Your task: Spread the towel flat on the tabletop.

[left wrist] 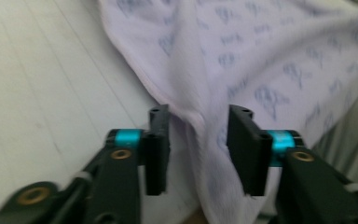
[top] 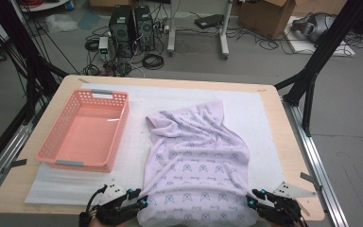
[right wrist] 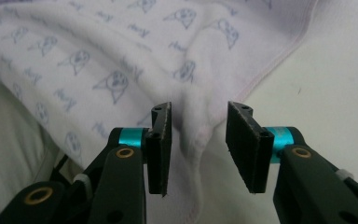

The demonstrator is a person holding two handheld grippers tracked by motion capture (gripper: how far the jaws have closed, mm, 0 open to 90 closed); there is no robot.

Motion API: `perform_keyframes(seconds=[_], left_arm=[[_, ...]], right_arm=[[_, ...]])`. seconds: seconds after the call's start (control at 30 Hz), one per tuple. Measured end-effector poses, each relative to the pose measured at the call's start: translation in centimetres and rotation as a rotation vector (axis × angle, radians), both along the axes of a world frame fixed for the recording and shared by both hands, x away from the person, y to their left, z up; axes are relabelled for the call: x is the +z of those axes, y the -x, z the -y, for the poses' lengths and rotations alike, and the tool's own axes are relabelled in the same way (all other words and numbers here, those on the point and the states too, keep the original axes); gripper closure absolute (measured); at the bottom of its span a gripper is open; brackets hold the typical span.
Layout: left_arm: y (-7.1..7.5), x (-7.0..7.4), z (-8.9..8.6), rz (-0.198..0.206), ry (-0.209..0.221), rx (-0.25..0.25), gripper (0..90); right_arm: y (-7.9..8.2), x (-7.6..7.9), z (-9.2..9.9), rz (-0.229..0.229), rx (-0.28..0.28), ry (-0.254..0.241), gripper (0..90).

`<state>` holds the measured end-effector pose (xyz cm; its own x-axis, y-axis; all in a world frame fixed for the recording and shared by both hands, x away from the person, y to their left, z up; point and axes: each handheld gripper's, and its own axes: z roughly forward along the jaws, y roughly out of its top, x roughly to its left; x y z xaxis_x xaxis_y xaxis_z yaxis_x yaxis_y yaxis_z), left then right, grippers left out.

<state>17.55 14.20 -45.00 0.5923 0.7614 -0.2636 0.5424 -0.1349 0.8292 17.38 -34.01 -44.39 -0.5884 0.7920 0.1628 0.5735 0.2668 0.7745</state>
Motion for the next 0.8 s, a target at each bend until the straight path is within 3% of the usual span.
perform_keyframes(seconds=[0.13, 0.3, 0.43, 0.5, 0.53, 0.57, 0.6, 0.8], left_arm=[[-1.2, 0.2, -0.2, 0.007, 0.017, 0.034, 46.6], [-2.3, -0.8, 0.5, -0.022, -0.016, 0.041, 44.7], [-2.3, -1.0, 1.0, 0.001, -0.039, 0.033, 45.5], [-1.8, -1.2, 1.3, 0.058, -0.093, 0.043, 54.2], [-1.6, -1.3, 1.3, 0.083, -0.127, 0.055, 65.4], [-1.6, -1.3, 1.2, 0.068, -0.11, 0.055, 78.4], [-1.6, -1.2, 1.1, 0.049, -0.096, 0.059, 83.3], [-0.2, -0.6, 0.8, 0.022, -0.102, 0.015, 86.0]], right_arm=[[-0.9, 0.1, -0.3, 0.016, -0.041, 0.022, 55.4], [-2.2, -0.3, -0.6, 0.006, -0.076, 0.056, 55.8], [-2.6, -0.5, -0.9, -0.004, -0.074, 0.047, 65.3], [-2.5, -0.5, -1.0, -0.008, -0.054, 0.043, 74.5], [-2.5, -0.5, -1.1, -0.004, -0.048, 0.041, 78.9], [-2.4, -0.4, -1.1, -0.016, -0.044, 0.036, 81.3], [-2.3, -0.4, -1.1, -0.012, -0.036, 0.04, 83.3], [-1.0, -0.1, -0.7, -0.039, -0.004, 0.022, 85.4]])
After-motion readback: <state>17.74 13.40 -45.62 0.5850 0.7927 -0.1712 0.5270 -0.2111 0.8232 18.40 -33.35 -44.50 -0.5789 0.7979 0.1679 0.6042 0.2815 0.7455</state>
